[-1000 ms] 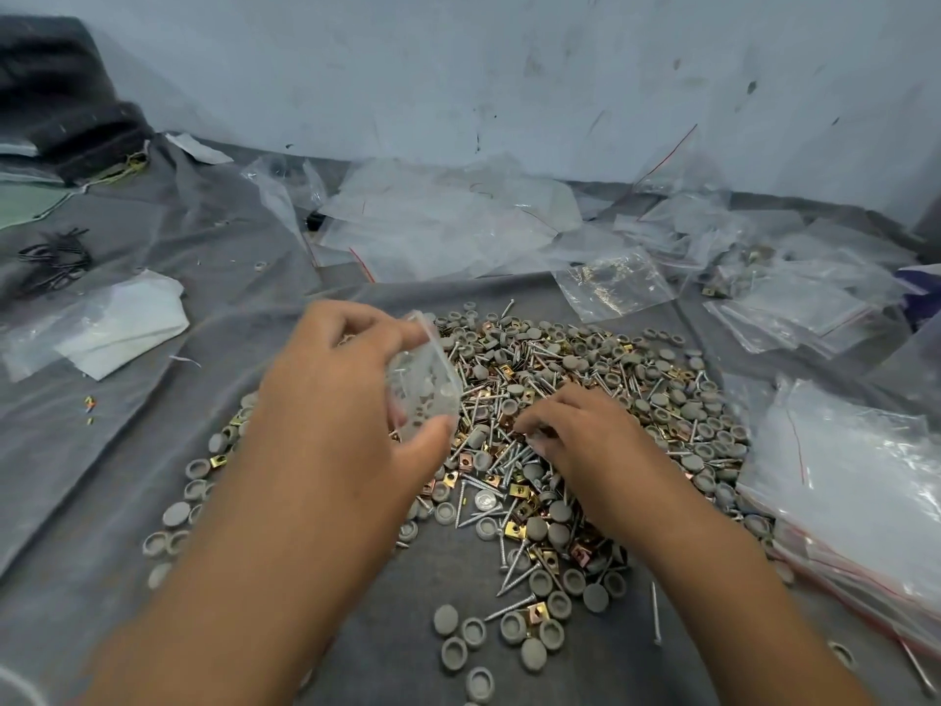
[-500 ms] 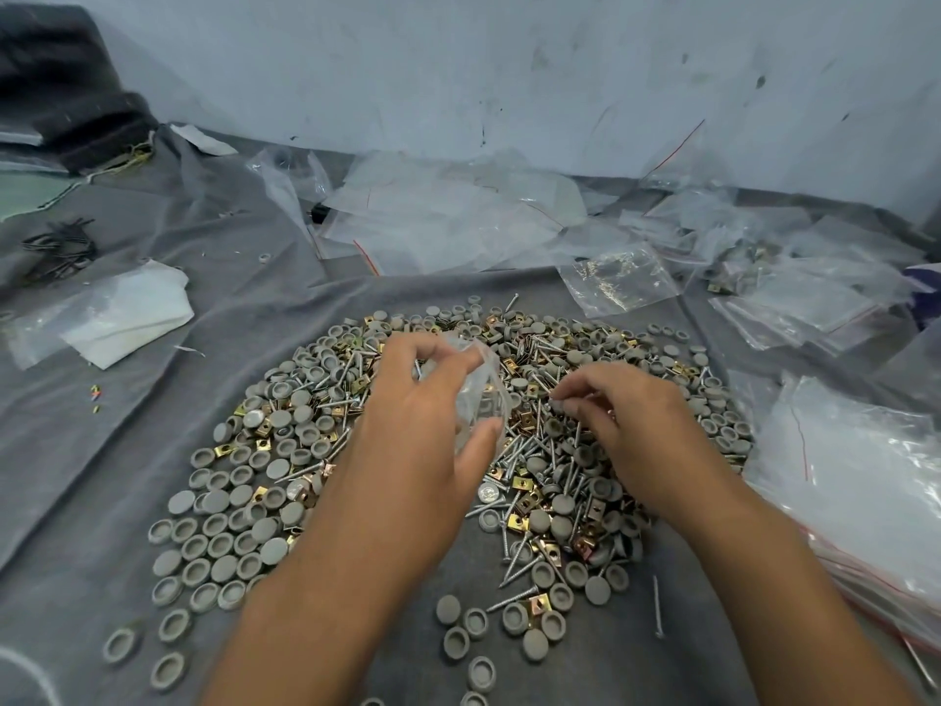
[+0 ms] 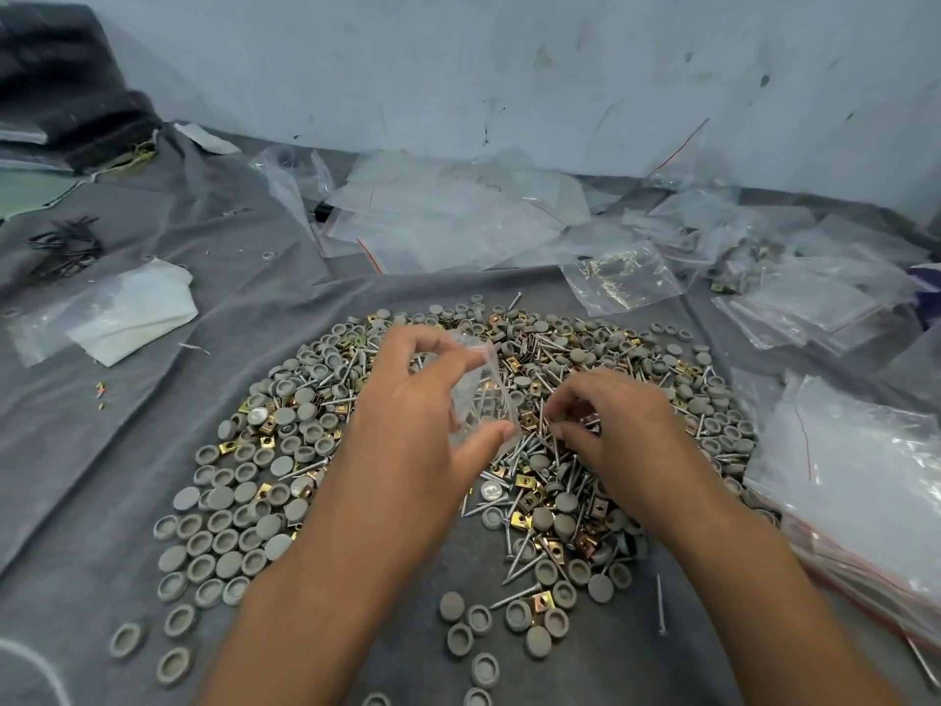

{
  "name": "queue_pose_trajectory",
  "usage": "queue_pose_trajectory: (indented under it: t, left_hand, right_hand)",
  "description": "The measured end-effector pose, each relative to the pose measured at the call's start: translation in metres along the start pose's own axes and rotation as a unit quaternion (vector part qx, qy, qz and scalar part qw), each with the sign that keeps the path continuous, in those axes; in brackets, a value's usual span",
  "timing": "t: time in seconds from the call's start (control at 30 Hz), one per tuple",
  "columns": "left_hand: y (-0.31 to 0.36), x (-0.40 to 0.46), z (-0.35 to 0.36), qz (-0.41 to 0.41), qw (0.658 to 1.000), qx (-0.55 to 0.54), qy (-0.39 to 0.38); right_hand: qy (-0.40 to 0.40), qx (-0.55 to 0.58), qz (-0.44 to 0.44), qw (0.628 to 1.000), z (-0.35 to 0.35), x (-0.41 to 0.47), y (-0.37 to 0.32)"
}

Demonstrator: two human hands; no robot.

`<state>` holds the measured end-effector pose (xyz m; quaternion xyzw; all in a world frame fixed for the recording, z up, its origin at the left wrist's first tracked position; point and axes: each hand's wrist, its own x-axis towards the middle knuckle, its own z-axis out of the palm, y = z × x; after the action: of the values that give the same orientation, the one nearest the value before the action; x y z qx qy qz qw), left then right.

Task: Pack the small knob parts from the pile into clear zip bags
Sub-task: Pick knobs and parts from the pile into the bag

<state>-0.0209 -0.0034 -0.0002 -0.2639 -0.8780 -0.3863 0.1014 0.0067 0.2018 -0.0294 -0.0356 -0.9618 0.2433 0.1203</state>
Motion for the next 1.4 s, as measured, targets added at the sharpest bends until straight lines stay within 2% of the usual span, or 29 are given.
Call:
queue_pose_trajectory:
  t: [0.1,0.17,0.2,0.27,0.37,0.63,0.73,0.8,0.9,0.93,0.97,1.03,1.07,1.13,1.27,1.4]
  left_hand:
    - [-0.001,0.0,0.003,0.003,1.0,-0.005,-0.003]
    - [-0.001,0.0,0.005,0.005,1.0,-0.01,-0.006]
    - [-0.001,0.001,0.006,0.005,1.0,-0.012,-0.006]
    - [0.0,0.002,0.007,0.006,1.0,-0.01,-0.008]
    - [0.001,0.002,0.007,0.011,1.0,-0.017,-0.004]
    - [0.003,0.002,0.005,-0.002,1.0,-0.014,0.0]
    - [0.004,0.002,0.004,0.0,1.0,-0.022,0.004]
    - [0.004,0.002,0.003,0.001,1.0,-0.02,0.005]
    - [0.005,0.001,0.0,-0.007,1.0,-0.015,0.009]
    - [0.006,0.001,-0.001,-0.009,1.0,-0.016,0.012]
    - [0.006,0.001,-0.002,-0.011,1.0,-0.017,0.014]
    - [0.007,0.001,-0.003,-0.014,1.0,-0.018,0.018]
    - [0.008,0.001,-0.003,-0.015,1.0,-0.018,0.019]
    - [0.008,0.002,-0.004,-0.019,0.999,-0.016,0.022]
    - [0.006,0.002,-0.004,-0.022,1.0,-0.003,0.022]
    - [0.007,0.001,-0.004,-0.023,0.999,-0.006,0.024]
  right_hand:
    - [0.111,0.146,-0.006,0.983,-0.01,0.001,-0.011]
    - [0.182,0.256,-0.066,0.947,-0.017,-0.002,-0.028]
    - [0.199,0.269,-0.108,0.936,-0.018,-0.004,-0.036]
    - [0.214,0.233,-0.173,0.933,-0.014,-0.01,-0.05]
    - [0.223,0.165,-0.213,0.937,-0.005,-0.016,-0.056]
    - [0.239,0.123,-0.223,0.937,-0.005,-0.015,-0.051]
    - [0.214,0.082,-0.242,0.943,-0.003,-0.014,-0.049]
    - [0.205,0.1,-0.219,0.949,-0.005,-0.014,-0.049]
    - [0.217,0.157,-0.135,0.954,-0.016,-0.012,-0.043]
    - [0.2,0.165,-0.103,0.96,-0.021,-0.012,-0.038]
    - [0.149,0.163,-0.069,0.973,-0.025,-0.012,-0.032]
    - [-0.046,0.12,-0.01,0.992,-0.03,-0.013,-0.02]
    - [-0.14,0.066,0.002,0.988,-0.03,-0.014,-0.015]
    - [-0.246,-0.043,-0.005,0.968,-0.027,-0.019,-0.011]
    - [-0.247,-0.134,-0.057,0.958,-0.02,-0.021,-0.017]
    - [-0.236,-0.133,-0.063,0.961,-0.02,-0.021,-0.02]
